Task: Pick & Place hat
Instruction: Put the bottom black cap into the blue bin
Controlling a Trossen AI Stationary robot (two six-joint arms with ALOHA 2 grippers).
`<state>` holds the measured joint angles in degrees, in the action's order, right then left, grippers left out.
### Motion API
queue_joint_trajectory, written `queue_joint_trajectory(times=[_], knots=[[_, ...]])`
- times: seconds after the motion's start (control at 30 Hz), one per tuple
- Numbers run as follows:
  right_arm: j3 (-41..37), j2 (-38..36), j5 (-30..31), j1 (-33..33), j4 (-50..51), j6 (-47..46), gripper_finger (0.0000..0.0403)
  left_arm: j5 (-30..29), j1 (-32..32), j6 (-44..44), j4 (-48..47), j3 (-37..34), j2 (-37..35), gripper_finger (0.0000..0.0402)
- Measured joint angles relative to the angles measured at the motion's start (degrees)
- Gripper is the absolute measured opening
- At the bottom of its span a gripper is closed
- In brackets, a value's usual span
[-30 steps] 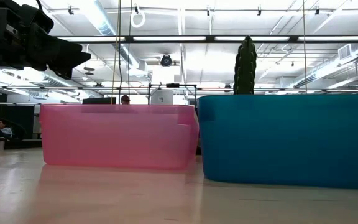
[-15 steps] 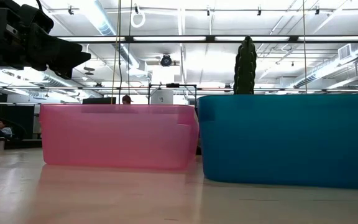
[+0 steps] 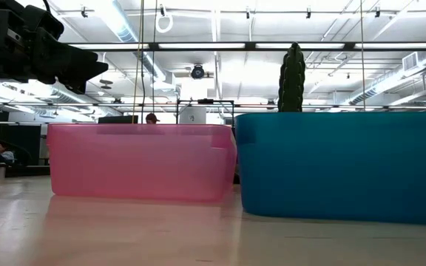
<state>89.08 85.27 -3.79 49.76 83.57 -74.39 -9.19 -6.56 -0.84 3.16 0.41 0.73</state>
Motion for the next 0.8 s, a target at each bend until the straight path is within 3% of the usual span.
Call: queue_joint_trajectory(times=[0.2,0.4,0.6,0.8], knots=[[0.0,0.0,0.8,0.5,0.0,-3.0,0.0067,0.0,0.0,0.0,0.0,0.0,0.0,0.0172],[-1.1,-0.1,1.4,1.6,-1.4,-4.4,0.0135,0.0,0.0,0.0,0.0,0.0,0.0,0.0172],[-8.5,0.0,-1.7,2.3,-13.0,-4.7,0.0194,0.0,0.0,0.0,0.0,0.0,0.0,0.0172],[-18.5,-0.1,-4.5,2.3,-23.6,-4.0,0.0212,0.0,0.0,0.0,0.0,0.0,0.0,0.0172]])
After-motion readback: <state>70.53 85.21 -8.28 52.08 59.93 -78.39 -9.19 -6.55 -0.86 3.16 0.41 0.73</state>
